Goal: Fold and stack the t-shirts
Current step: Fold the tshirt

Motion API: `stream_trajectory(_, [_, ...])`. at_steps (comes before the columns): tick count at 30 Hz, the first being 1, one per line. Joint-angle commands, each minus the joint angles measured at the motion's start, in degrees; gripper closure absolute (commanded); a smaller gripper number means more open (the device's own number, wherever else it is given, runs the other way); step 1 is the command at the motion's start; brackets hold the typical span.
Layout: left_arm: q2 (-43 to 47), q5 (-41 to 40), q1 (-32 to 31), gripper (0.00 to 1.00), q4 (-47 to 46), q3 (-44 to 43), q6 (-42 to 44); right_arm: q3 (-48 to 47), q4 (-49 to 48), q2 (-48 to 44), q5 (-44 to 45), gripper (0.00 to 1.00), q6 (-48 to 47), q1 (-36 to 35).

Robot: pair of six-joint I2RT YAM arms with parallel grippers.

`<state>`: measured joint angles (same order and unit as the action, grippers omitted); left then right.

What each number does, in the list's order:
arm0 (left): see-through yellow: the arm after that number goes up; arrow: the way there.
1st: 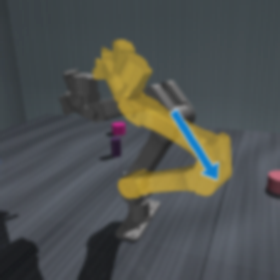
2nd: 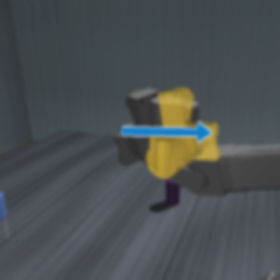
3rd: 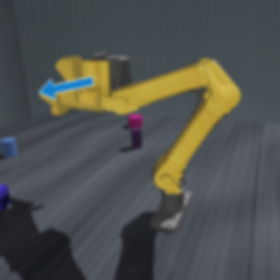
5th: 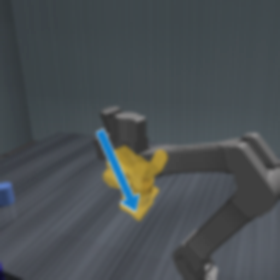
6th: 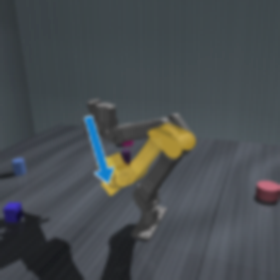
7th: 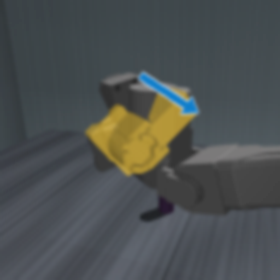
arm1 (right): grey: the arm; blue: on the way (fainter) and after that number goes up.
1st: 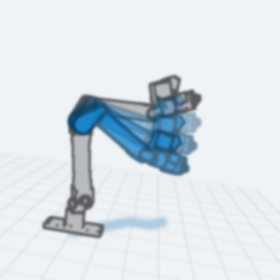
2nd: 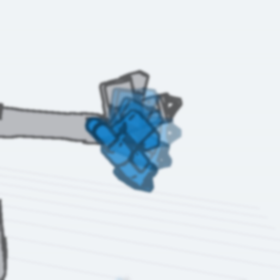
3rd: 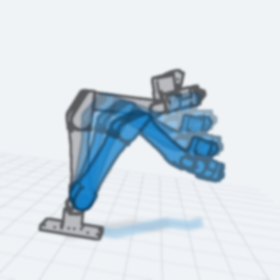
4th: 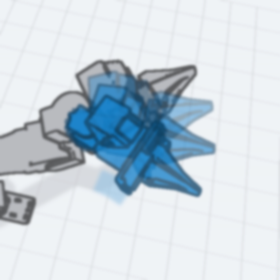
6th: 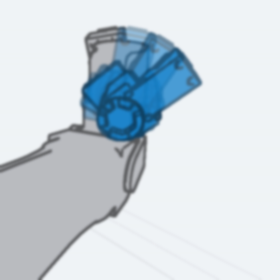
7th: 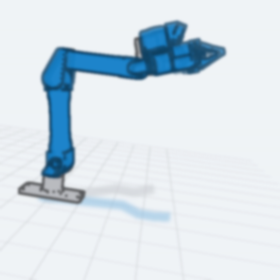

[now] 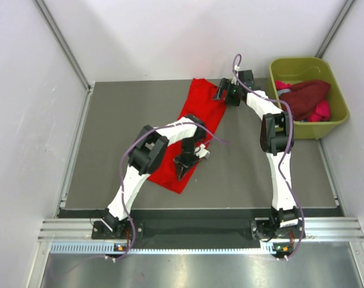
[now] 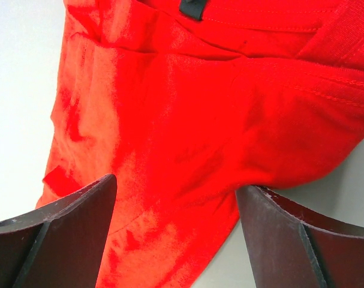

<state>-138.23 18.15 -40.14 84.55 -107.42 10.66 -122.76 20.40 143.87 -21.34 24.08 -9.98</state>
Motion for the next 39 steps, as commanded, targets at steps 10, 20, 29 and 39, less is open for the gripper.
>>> stream_trajectory(10, [-5.47, 1.97, -4.33, 1.0, -13.36, -2.01, 0.07, -1.17, -2.03, 0.97, 2.27, 0.19, -2.19, -0.74])
stream_trajectory(20, [-2.31, 2.59, -4.6, 1.0, -18.71, -0.88, 8.41, -0.2, -0.81, -1.48, 2.97, 0.19, -4.91, -0.57])
stream_trajectory(29, [8.59, 8.74, -3.89, 1.0, -33.91, 9.14, 13.95, 3.66, 0.78, -6.41, 5.61, 0.19, -8.78, 1.36])
stream_trajectory(39, [-0.53, 16.48, -4.24, 1.0, -33.14, -6.9, 15.01, 7.45, 2.8, -10.02, 6.67, 0.19, -11.51, 4.79])
